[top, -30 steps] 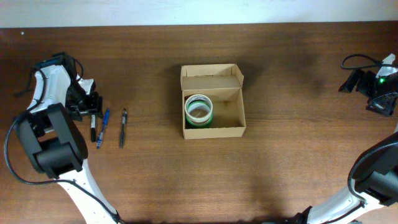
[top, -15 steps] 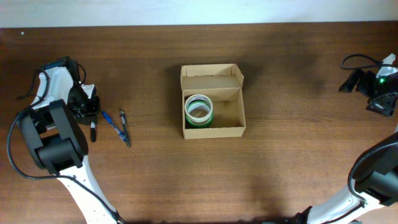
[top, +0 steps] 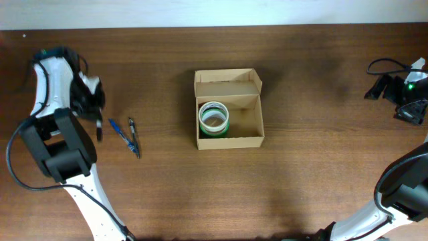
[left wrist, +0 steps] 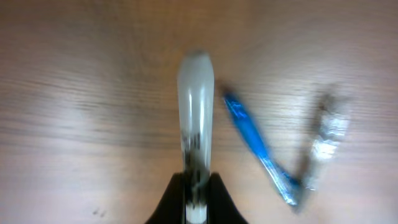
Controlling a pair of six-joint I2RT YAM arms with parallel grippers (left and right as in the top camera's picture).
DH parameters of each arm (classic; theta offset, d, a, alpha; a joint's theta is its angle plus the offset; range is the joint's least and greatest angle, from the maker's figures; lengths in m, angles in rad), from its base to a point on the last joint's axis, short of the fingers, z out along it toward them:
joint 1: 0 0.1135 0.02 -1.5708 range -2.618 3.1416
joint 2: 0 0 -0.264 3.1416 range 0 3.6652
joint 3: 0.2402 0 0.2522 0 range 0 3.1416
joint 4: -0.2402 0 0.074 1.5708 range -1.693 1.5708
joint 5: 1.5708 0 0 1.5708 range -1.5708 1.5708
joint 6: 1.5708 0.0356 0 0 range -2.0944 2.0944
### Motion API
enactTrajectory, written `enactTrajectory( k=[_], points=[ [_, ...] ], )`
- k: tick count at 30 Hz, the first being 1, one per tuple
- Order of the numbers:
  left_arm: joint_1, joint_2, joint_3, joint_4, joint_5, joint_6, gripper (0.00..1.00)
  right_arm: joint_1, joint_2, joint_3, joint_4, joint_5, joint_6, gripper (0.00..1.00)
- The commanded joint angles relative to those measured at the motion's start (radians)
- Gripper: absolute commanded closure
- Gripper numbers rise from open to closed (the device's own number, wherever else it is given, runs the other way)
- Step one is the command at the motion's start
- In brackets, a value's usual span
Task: Pack container
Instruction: 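Grasp the white marker with the left gripper, then carry the white marker into the box and release it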
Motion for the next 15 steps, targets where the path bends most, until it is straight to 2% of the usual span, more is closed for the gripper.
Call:
enactTrajectory(
  k=[1, 4, 8, 9, 15],
  points=[
    [-0.064, -0.071, 0.267, -0.064, 0.108, 0.070, 0.98, 0.005, 0.001, 0.001, 0.000, 0.013, 0.004, 0.01],
    [-0.142, -0.110, 0.491, -0.098, 0.142, 0.158, 0.98, 0.005, 0.001, 0.001, 0.000, 0.013, 0.004, 0.01],
    [-0.293, -0.160, 0.722, -0.103, 0.196, 0.376, 0.98, 0.005, 0.001, 0.001, 0.000, 0.013, 0.004, 0.01],
    [-0.393, -0.174, 0.793, -0.103, 0.185, 0.468, 0.98, 0.005, 0.001, 0.000, 0.000, 0.013, 0.004, 0.01],
    [-0.636, -0.185, 0.769, -0.116, 0.176, 0.506, 0.98, 0.005, 0.001, 0.001, 0.000, 0.013, 0.004, 0.01]
  ],
)
